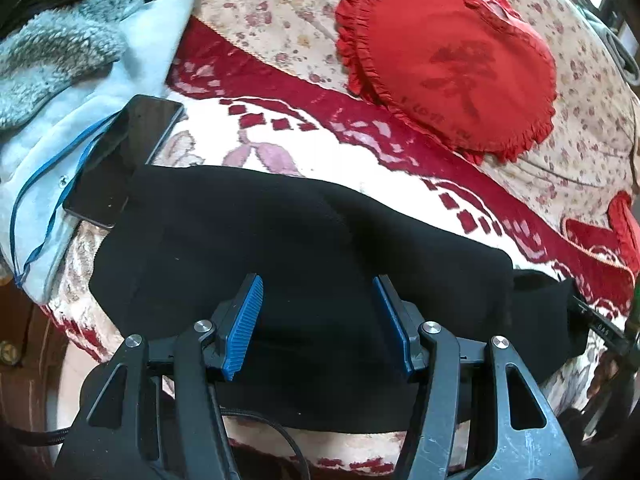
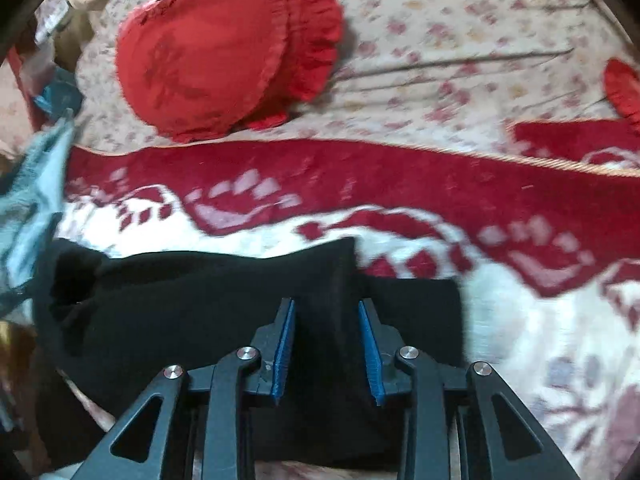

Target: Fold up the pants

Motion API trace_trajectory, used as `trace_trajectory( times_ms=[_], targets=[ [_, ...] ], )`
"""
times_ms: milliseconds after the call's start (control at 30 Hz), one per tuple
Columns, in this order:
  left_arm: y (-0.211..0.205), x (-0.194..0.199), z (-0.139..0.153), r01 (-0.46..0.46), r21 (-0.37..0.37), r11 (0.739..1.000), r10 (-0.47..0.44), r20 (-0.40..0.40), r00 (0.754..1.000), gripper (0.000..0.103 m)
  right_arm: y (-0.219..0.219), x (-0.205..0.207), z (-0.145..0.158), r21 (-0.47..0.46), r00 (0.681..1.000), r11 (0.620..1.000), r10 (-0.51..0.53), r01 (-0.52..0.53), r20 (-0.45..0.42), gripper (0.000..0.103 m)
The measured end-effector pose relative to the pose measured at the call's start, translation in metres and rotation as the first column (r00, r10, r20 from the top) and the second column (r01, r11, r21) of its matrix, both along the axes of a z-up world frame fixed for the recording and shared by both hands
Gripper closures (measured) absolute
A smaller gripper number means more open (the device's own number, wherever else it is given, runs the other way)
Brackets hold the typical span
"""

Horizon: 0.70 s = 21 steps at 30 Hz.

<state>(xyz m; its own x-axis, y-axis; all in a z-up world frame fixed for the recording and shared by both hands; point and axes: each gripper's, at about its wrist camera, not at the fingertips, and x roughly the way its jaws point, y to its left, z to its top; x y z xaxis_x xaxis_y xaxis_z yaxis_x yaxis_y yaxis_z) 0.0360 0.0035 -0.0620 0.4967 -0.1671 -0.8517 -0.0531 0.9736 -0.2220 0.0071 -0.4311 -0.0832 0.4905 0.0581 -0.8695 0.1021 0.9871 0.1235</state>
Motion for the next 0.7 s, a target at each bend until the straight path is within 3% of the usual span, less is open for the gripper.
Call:
trace_trajectory(
  times_ms=[167,267,367,433,500,600,700],
  targets=[
    [0.010,0.001,0.005,-0.017,0.004,1.000,0.017,0.012,1.000,0.047,-0.017,-0.027,0.035,-0.004,0.994,0.999,-0.051,0.052,0.101,0.097],
    [0.018,0.000,0.009,-0.037,-0.004,0.999,0.037,0.027,0.999,0.047,-0.030,-0.042,0.052,-0.081,0.986,0.990,-0.103,0.114,0.130,0.097],
    [0.025,-0.001,0.008,-0.057,-0.008,0.998,0.057,0.028,0.998,0.047,-0.043,-0.041,0.034,-0.057,0.988,0.988,-0.140,0.144,0.057,0.097],
    [0.029,-0.002,0.006,-0.065,-0.009,0.998,0.065,0.020,0.998,0.047,-0.039,-0.033,0.005,-0.102,0.989,0.985,-0.142,0.138,-0.040,0.097],
    [0.036,-0.004,0.006,-0.078,-0.005,0.997,0.078,0.019,0.997,0.047,-0.035,-0.033,-0.001,-0.121,0.987,0.981,-0.159,0.154,-0.037,0.091],
    [0.054,-0.008,0.007,-0.108,0.007,0.994,0.108,0.029,0.994,0.047,-0.034,-0.040,0.019,-0.156,0.976,0.964,-0.217,0.215,0.008,0.073],
    [0.077,-0.014,0.007,-0.157,0.017,0.988,0.156,0.034,0.987,0.047,-0.017,-0.046,0.047,-0.105,0.982,0.980,-0.160,0.169,0.096,0.073]
  ],
)
